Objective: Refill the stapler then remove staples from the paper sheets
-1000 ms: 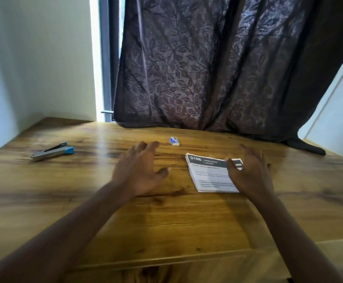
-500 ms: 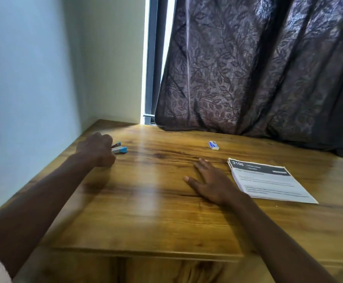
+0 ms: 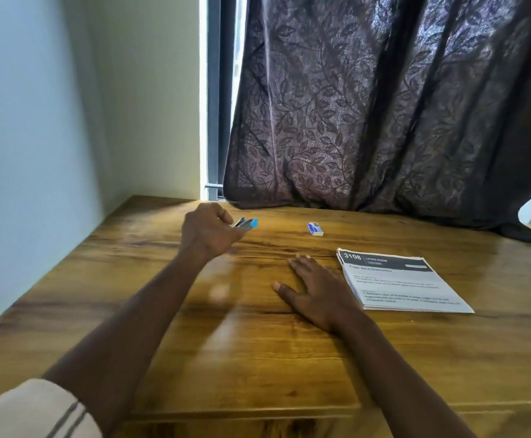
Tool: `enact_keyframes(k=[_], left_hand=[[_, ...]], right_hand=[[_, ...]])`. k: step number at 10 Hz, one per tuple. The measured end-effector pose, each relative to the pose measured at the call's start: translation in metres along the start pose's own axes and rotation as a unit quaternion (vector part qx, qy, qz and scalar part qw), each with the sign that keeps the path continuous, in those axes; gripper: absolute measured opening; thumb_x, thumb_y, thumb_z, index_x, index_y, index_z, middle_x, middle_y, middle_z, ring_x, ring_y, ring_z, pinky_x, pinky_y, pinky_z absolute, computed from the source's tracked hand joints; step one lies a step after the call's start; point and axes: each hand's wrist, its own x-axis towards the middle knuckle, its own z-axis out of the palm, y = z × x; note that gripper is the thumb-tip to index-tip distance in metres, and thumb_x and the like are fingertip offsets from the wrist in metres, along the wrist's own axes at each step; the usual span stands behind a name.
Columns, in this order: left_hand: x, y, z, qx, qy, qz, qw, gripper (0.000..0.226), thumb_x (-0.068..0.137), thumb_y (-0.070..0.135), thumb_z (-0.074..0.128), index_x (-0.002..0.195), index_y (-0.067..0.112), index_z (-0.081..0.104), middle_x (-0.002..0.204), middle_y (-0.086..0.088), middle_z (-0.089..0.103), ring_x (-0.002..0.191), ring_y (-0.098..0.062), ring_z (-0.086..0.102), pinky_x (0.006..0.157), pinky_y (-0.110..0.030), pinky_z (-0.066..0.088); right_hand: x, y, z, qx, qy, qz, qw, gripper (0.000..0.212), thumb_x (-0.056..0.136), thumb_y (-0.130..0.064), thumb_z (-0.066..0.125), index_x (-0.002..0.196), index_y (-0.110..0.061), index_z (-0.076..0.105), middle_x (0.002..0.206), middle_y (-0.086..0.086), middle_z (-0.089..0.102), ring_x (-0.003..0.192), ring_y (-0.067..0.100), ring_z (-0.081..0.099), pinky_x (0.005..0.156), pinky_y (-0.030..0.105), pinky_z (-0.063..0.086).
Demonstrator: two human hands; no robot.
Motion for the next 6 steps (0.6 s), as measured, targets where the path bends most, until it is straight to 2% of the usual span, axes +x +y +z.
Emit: enact_keyframes(k=[2,4,5,6], left_hand=[[0.023,0.042,0.078,-0.051,0.022,0.04,0.998,0.022,0.07,0.027,0.086,0.071,0.02,0.066,0.075,0.006,0.067,0.076,-0.016,0.065,0.062,-0.026,0.04],[0.043,0.026,0.131,0.015,-0.031,0.066,0.997,0.017,0.082,0.026,0.079,0.079,0.017,0.065,0.087,-0.002,0.067,0.087,-0.023,0.063,0.073,-0.037,0.053],[0.042,0.013,0.13,-0.011,-0.042,0.085,0.995,0.024,0.081,0.034,0.081,0.081,0.019,0.063,0.087,0.002,0.062,0.084,-0.019,0.058,0.069,-0.034,0.049],[0.047,0.008,0.116,-0.014,-0.088,0.081,0.993,0.039,0.078,0.051,0.08,0.097,0.022,0.061,0.099,0.003,0.061,0.089,-0.017,0.057,0.073,-0.034,0.051]], right_hand=[[-0.001,-0.004,-0.003,0.001,-0.006,0.052,0.999,0.098,0.086,-0.085,0.034,0.162,-0.025,0.017,0.171,-0.005,0.006,0.157,0.014,0.004,0.124,0.037,0.008],[0.002,-0.004,0.0,-0.014,0.006,0.053,0.998,0.097,0.088,-0.084,0.031,0.163,-0.025,0.012,0.172,-0.004,0.001,0.157,0.013,-0.002,0.126,0.036,0.003],[0.0,-0.003,0.0,-0.025,0.004,0.057,0.998,0.099,0.086,-0.086,0.026,0.163,-0.027,0.005,0.171,-0.006,-0.007,0.157,0.011,-0.009,0.124,0.034,-0.004],[0.007,-0.007,-0.008,-0.019,-0.025,0.076,0.997,0.1,0.086,-0.087,0.026,0.163,-0.029,0.001,0.171,-0.007,-0.012,0.156,0.012,-0.011,0.12,0.032,-0.008]])
